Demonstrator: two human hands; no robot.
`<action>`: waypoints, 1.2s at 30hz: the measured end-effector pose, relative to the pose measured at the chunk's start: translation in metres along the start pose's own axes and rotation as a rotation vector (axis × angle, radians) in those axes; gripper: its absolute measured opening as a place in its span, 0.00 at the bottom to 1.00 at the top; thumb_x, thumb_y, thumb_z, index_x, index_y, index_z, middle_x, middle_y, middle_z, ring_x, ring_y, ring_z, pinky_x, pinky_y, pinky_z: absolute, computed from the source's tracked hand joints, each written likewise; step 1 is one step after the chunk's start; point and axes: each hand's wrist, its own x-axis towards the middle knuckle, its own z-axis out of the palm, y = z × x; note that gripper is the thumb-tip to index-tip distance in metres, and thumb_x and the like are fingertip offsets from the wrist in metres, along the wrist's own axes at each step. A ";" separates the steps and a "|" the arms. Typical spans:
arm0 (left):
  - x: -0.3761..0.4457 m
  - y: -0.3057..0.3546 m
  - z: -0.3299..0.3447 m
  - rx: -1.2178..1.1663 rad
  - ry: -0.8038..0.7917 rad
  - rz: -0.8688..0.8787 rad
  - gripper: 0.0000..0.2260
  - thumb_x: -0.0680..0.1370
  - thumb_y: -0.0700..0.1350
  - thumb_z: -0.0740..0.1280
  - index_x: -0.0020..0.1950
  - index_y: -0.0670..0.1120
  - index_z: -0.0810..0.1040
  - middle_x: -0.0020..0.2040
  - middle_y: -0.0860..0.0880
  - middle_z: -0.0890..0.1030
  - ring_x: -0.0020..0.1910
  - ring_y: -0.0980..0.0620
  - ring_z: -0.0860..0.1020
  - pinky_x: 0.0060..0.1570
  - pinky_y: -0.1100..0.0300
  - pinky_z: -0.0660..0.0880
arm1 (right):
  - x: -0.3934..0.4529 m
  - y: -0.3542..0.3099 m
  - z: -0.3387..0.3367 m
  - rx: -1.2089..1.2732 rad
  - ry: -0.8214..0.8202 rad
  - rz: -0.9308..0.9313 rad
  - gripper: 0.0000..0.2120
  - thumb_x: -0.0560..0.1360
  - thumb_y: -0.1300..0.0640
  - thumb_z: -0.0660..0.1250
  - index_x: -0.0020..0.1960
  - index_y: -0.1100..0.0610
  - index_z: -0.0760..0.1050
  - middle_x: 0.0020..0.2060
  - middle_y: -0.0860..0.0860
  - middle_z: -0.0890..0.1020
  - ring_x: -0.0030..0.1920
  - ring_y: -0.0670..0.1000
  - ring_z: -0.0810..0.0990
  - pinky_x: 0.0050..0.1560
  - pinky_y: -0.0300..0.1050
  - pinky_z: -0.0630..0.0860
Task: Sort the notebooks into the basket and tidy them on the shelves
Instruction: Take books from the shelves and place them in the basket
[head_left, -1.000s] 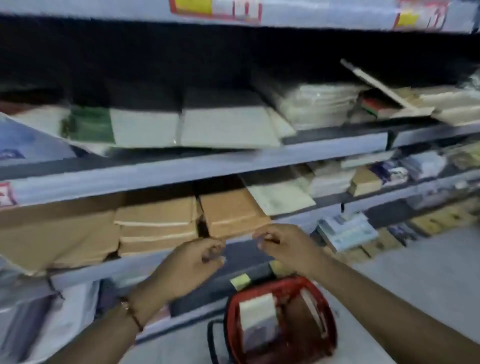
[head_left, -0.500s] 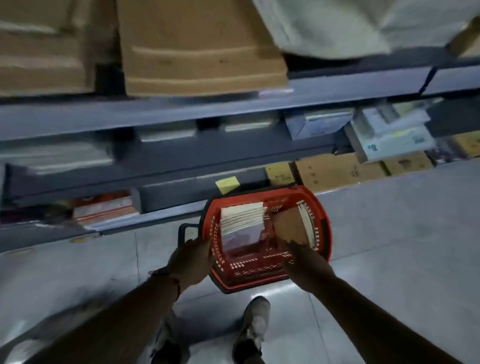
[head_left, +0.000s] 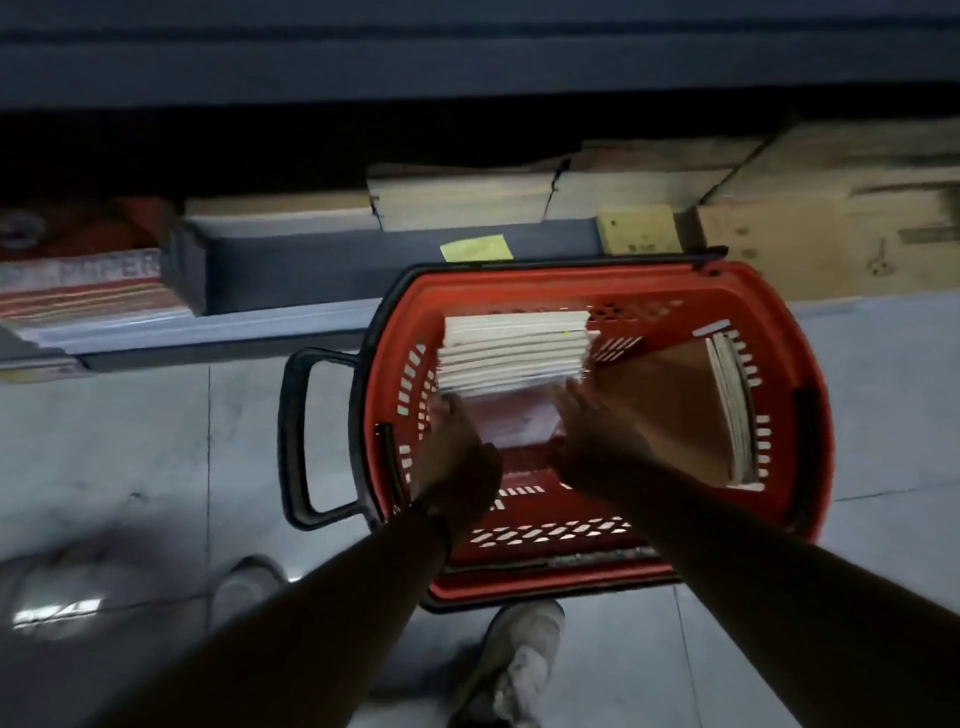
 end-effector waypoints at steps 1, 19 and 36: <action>0.000 0.000 0.004 -0.061 0.063 -0.004 0.34 0.78 0.39 0.67 0.80 0.41 0.54 0.79 0.43 0.54 0.56 0.45 0.79 0.49 0.59 0.78 | 0.008 0.005 0.004 0.008 0.013 -0.023 0.47 0.72 0.33 0.67 0.80 0.53 0.50 0.81 0.50 0.52 0.79 0.55 0.56 0.73 0.56 0.64; -0.040 0.023 -0.062 -0.051 -0.066 0.332 0.13 0.84 0.48 0.61 0.67 0.52 0.77 0.55 0.52 0.84 0.52 0.55 0.81 0.51 0.57 0.76 | -0.031 0.044 -0.022 0.876 0.164 0.054 0.27 0.68 0.56 0.78 0.64 0.50 0.72 0.54 0.52 0.81 0.52 0.55 0.84 0.46 0.52 0.83; -0.295 0.182 -0.432 -1.070 -0.210 0.103 0.11 0.78 0.56 0.65 0.57 0.55 0.82 0.55 0.59 0.84 0.50 0.62 0.83 0.48 0.62 0.80 | -0.338 -0.131 -0.325 1.786 -0.016 -0.142 0.09 0.78 0.60 0.65 0.51 0.54 0.84 0.45 0.53 0.87 0.40 0.51 0.86 0.39 0.47 0.84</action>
